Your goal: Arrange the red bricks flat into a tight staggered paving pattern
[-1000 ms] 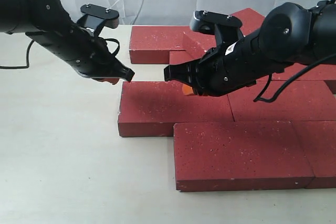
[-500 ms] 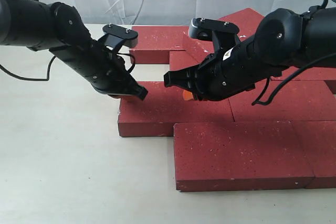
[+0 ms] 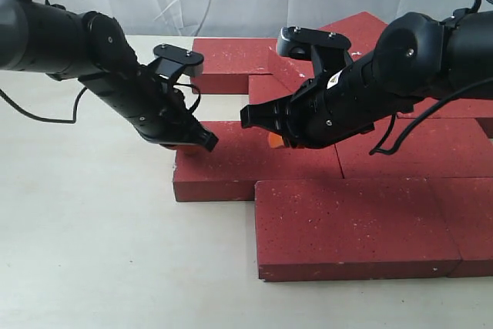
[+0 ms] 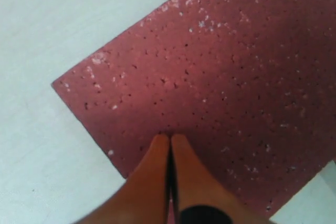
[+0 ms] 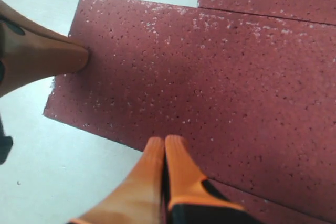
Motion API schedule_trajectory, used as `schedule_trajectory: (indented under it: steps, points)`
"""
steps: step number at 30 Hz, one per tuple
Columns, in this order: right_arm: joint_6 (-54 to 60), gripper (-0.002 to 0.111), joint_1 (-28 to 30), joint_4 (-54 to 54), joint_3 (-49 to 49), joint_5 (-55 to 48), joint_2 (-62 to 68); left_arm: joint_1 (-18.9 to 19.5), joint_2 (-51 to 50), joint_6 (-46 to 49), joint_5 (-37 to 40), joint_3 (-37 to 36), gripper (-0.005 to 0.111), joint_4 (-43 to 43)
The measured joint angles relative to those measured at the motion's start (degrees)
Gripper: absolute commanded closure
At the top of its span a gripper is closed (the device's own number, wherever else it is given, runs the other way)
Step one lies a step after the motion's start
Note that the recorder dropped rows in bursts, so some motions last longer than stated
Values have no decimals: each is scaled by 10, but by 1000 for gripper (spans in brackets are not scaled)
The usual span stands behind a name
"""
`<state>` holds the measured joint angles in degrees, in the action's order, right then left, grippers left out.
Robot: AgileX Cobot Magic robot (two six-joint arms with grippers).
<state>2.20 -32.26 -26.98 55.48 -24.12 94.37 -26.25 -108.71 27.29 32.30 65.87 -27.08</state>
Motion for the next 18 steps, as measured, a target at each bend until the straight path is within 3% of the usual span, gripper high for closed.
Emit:
schedule_trajectory:
  steps: [18]
  points:
    - [0,109,0,1,0,0,0,0,59,0,2,0,107,13]
